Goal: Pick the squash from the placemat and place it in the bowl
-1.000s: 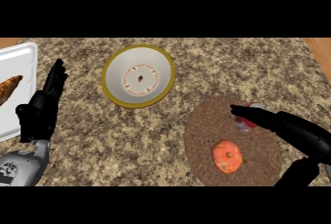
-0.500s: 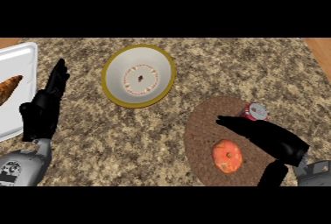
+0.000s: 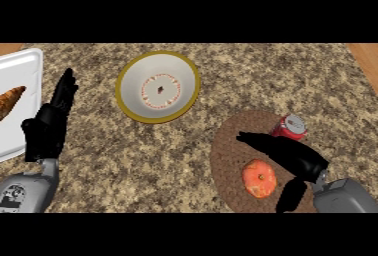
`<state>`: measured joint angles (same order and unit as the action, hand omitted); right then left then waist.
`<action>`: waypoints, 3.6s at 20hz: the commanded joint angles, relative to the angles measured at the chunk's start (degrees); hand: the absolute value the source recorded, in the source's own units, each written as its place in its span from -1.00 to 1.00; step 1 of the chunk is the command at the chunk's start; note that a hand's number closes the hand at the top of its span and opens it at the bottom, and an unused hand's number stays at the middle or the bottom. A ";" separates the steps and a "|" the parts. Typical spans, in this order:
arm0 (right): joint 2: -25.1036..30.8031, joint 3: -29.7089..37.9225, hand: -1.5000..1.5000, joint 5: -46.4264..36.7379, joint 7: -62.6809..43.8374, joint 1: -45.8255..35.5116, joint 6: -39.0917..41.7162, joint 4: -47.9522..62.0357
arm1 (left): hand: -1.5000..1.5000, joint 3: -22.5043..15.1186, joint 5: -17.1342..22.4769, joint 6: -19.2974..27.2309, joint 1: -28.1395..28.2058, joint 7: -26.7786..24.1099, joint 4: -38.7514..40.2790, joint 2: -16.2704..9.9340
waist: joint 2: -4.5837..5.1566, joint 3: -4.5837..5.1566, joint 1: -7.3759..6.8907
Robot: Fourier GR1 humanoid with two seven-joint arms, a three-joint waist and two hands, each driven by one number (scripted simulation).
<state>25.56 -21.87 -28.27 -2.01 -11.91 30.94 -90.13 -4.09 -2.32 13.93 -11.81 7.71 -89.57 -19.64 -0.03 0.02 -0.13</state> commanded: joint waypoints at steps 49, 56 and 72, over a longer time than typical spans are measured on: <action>-25.56 -22.35 1.00 -21.04 -61.60 -31.97 -55.68 5.51 | 0.00 -0.46 -4.62 -6.36 -5.54 2.02 1.06 6.97 | 0.21 0.35 -7.68; -25.54 -20.63 1.00 -23.44 -69.59 -41.57 -64.64 13.36 | 0.00 0.17 -5.16 -6.11 -6.22 1.25 1.97 6.50 | 0.50 0.25 -7.27; -25.54 -15.12 1.00 -28.16 -63.51 -52.59 -73.91 48.77 | 0.00 2.05 -5.29 -4.95 -4.54 1.94 -0.53 6.09 | 0.88 0.07 -4.68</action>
<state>0.48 -38.29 -54.49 -60.55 -63.04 -39.58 -50.50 -2.91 -7.96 8.91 -17.78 9.26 -88.28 -12.95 0.90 0.15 -5.61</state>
